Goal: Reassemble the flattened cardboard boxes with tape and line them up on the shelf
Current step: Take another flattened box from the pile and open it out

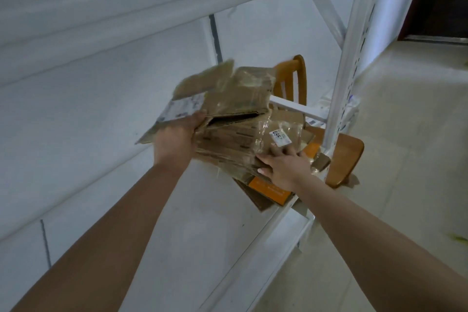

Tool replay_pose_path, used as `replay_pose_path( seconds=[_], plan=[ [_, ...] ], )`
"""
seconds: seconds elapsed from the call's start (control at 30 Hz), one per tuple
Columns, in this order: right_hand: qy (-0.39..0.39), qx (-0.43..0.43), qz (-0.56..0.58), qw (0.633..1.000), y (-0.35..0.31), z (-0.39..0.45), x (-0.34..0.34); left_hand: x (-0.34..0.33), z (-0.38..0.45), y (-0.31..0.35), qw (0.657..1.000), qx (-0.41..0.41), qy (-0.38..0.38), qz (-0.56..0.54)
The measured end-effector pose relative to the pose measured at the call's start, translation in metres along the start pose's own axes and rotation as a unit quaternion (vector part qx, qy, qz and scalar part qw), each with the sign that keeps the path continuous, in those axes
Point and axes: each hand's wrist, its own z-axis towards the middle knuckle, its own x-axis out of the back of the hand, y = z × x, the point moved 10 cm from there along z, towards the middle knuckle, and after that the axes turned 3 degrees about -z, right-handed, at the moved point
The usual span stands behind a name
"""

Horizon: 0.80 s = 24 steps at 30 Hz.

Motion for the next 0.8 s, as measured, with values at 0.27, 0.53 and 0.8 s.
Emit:
replay_pose_path(
  seconds=[0.27,0.53,0.8],
  plan=[
    [0.076,-0.019,-0.040,0.996,-0.004,-0.001,0.008,0.033,-0.034,-0.054,0.990,0.099,0.003,0.105],
    [0.164,-0.051,0.024,0.985,-0.016,-0.008,0.038,0.044,-0.085,-0.028,0.991,0.079,0.029,0.100],
    [0.343,0.157,0.415,0.828,-0.076,-0.061,0.114,0.088,-0.138,-0.019,0.989,0.009,0.101,0.111]
  ],
)
